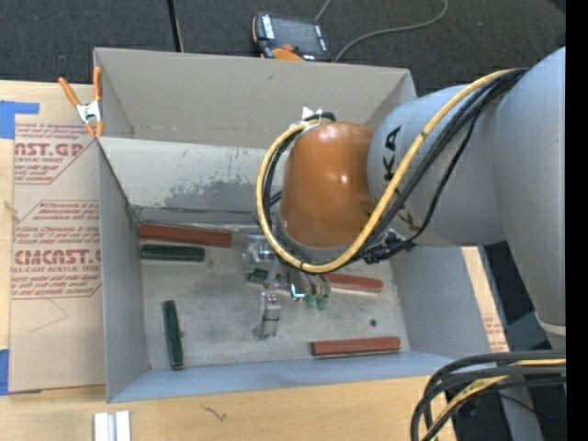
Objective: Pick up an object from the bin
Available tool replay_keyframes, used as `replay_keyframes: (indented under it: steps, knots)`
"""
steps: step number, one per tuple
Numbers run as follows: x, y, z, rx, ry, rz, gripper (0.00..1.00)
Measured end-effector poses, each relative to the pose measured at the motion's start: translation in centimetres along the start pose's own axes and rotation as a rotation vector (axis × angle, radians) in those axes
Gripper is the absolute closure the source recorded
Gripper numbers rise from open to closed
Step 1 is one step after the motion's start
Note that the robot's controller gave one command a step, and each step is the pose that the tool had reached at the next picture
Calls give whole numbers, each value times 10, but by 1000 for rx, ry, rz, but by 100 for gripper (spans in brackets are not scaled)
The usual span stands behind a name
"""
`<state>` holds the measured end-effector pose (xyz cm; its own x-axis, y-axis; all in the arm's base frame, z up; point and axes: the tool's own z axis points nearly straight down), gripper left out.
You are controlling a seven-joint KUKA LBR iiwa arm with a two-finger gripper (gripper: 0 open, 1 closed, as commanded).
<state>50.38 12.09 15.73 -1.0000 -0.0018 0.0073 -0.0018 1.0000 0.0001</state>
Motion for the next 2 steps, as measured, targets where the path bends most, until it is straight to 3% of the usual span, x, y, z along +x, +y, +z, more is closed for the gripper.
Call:
replay_keyframes:
  steps: [1, 2]
  knots:
    - [-72, -59, 41, 3, -9, -50, 0]
    - [-61, -65, 89, -1, -4, 76, 0]
